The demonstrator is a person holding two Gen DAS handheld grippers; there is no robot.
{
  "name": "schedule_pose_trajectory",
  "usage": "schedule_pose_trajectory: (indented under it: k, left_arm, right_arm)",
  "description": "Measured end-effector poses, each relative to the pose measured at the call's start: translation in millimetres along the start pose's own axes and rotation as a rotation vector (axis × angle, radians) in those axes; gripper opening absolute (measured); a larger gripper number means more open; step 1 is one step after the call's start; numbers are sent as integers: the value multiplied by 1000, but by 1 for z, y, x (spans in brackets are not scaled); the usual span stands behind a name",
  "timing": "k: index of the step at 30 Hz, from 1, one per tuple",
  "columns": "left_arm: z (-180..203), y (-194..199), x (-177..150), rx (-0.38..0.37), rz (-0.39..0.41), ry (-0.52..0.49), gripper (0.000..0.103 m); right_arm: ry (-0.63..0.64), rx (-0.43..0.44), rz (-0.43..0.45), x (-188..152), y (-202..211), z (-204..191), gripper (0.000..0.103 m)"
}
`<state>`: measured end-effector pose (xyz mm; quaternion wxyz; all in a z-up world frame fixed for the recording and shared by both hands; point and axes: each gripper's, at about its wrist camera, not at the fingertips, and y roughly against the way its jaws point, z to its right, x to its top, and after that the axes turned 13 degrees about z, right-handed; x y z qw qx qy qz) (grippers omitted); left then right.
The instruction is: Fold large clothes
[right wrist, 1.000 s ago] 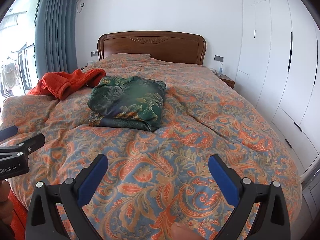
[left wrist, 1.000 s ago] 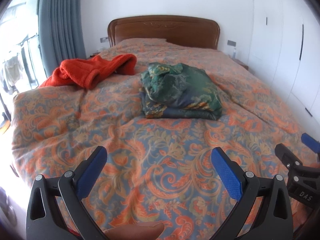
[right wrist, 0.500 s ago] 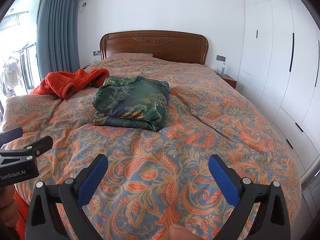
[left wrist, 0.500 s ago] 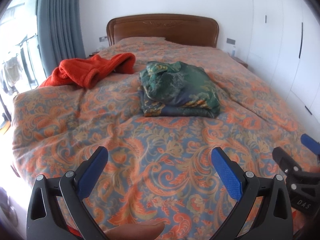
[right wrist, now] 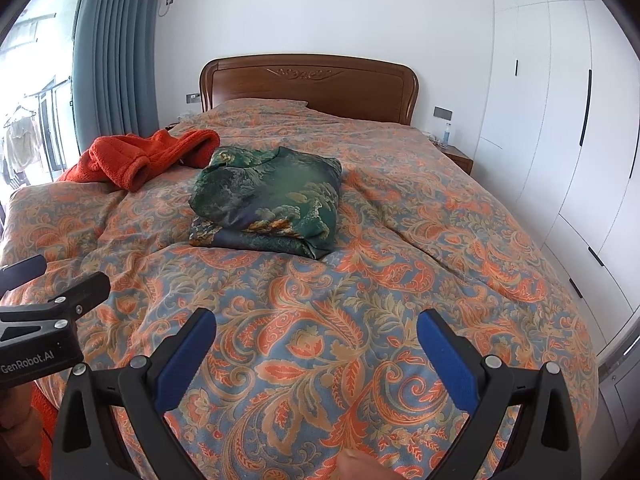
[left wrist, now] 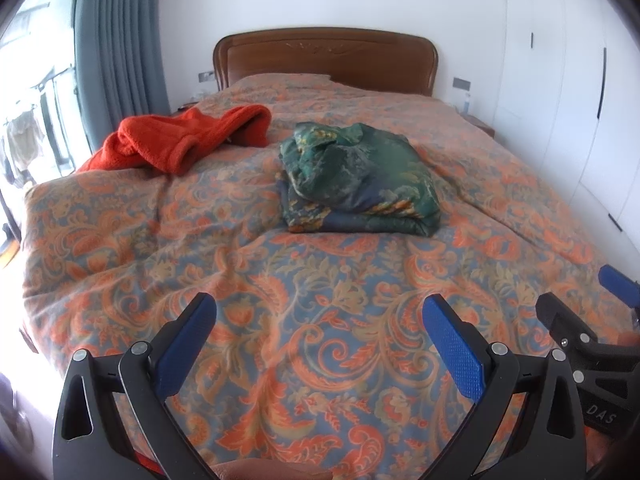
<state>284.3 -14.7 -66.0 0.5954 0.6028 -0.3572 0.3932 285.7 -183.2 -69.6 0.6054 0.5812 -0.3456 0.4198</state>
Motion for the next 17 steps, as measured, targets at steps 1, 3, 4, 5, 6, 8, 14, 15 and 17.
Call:
schedule_pose_trajectory:
  k: [1, 3, 4, 5, 6, 8, 14, 15, 17]
  left_arm:
    - [0, 0, 0, 1, 0, 1, 103]
    - [1, -1, -1, 3, -4, -2, 103]
    - [1, -3, -2, 5, -6, -3, 103]
    - [1, -4, -3, 7, -10, -4, 103]
    - [1, -6, -5, 9, -16, -3, 103]
    - [2, -8, -8, 6, -27, 2, 103]
    - [4, -6, -11, 1, -18, 17, 103]
    - [5, -5, -11, 5, -12, 16, 103]
    - [4, -3, -11, 8, -3, 13, 103]
  right_arm:
    - [2, 1, 0, 0, 0, -1, 102]
    - [10, -1, 0, -1, 0, -3, 102]
    - [13, -4, 0, -1, 0, -3, 102]
    - [14, -4, -1, -1, 0, -3, 102]
    - [14, -4, -4, -2, -1, -3, 102]
    - [15, -7, -9, -4, -2, -2, 102]
    - [0, -14, -20, -10, -4, 6, 102]
    - [-1, -15, -24, -11, -4, 7, 102]
    - [-2, -16, -33, -12, -6, 8, 102]
